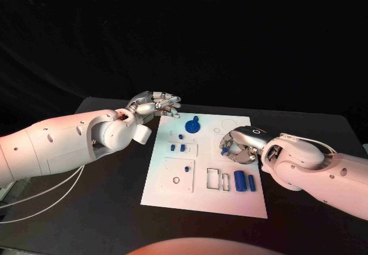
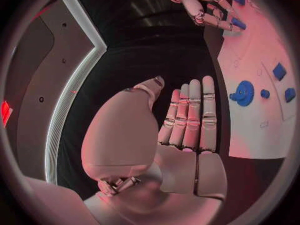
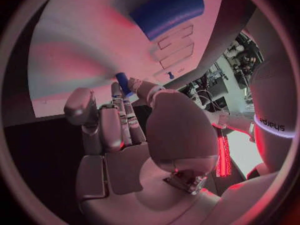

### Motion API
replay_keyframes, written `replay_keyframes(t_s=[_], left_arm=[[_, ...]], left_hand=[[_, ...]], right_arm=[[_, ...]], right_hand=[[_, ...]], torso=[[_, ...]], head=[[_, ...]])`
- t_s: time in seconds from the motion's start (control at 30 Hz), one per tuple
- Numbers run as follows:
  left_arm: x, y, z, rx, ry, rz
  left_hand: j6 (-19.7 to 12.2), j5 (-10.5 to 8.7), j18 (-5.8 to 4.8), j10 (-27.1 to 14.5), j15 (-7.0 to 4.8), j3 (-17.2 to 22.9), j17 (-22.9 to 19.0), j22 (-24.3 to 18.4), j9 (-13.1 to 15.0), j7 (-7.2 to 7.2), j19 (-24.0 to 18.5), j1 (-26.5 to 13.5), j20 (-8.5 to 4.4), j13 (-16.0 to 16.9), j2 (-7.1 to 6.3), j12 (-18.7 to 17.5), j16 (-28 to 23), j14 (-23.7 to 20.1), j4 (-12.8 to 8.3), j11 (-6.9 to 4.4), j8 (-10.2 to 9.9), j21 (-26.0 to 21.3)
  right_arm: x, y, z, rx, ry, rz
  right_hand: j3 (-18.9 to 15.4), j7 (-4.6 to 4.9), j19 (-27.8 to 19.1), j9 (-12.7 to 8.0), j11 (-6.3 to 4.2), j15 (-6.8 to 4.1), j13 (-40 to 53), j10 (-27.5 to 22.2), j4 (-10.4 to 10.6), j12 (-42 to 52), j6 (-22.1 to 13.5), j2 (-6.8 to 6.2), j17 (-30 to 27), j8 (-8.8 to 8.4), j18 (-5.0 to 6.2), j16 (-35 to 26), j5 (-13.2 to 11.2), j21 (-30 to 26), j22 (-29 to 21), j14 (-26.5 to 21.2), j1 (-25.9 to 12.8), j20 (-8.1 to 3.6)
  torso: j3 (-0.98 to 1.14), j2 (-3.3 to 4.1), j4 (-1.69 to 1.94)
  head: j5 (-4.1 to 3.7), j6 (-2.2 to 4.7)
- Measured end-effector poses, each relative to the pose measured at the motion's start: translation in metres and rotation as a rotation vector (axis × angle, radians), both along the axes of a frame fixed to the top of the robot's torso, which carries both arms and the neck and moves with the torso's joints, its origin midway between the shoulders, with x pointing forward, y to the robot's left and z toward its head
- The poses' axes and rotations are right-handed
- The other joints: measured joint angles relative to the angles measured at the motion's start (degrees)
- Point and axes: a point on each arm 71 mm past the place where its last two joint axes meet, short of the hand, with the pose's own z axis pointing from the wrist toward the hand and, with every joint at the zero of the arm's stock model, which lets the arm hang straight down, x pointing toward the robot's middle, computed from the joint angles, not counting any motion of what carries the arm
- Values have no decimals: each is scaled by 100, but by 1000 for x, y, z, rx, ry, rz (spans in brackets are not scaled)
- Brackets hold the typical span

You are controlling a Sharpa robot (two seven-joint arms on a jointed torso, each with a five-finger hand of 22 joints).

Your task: Assemble the parts on the task board

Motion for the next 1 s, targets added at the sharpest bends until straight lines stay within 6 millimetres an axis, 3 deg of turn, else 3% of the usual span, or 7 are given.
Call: replay_keyframes(t_s=[0.27,0.47,0.7,1.0], left_arm=[[0,0,0,0,2,0],[0,0,0,1,3,-1],[0,0,0,1,5,-1],[1,1,-1,2,6,0]], left_hand=[[0,0,0,0,0,-16,-5,-5,6,0,0,0,0,0,0,21,20,0,16,0,0,0],[0,0,0,0,0,-16,-5,-5,6,0,0,0,0,-1,0,21,19,0,16,0,0,0],[0,0,0,0,0,-16,-5,-10,6,0,0,0,0,6,0,21,19,0,16,0,0,0],[0,0,0,0,0,-16,-4,-10,5,0,0,-23,0,6,23,21,19,0,16,0,0,0]], right_arm=[[-1,-1,-5,-18,-4,-3],[-2,-1,-5,-24,-13,-4],[-4,-1,-4,-11,-28,-5],[-9,-2,7,47,-61,-7]], right_hand=[[104,-50,20,34,-37,-27,1,88,-71,-50,111,0,-4,59,0,9,0,68,48,0,0,-20],[232,-95,71,63,-100,-102,27,346,-184,-72,262,92,18,160,-1,50,-215,171,125,1,93,-71],[245,-156,92,72,-154,-102,34,440,-198,-72,364,107,60,247,0,83,-226,255,137,1,110,-92],[245,-162,112,72,-142,-101,42,472,-198,-72,369,120,84,247,0,106,-259,287,137,1,124,-113]], torso=[[0,-3,0],[0,-3,-2],[-1,-3,-2],[-1,-8,1]], head=[[-1,-4],[-2,-9],[1,-5],[14,3]])
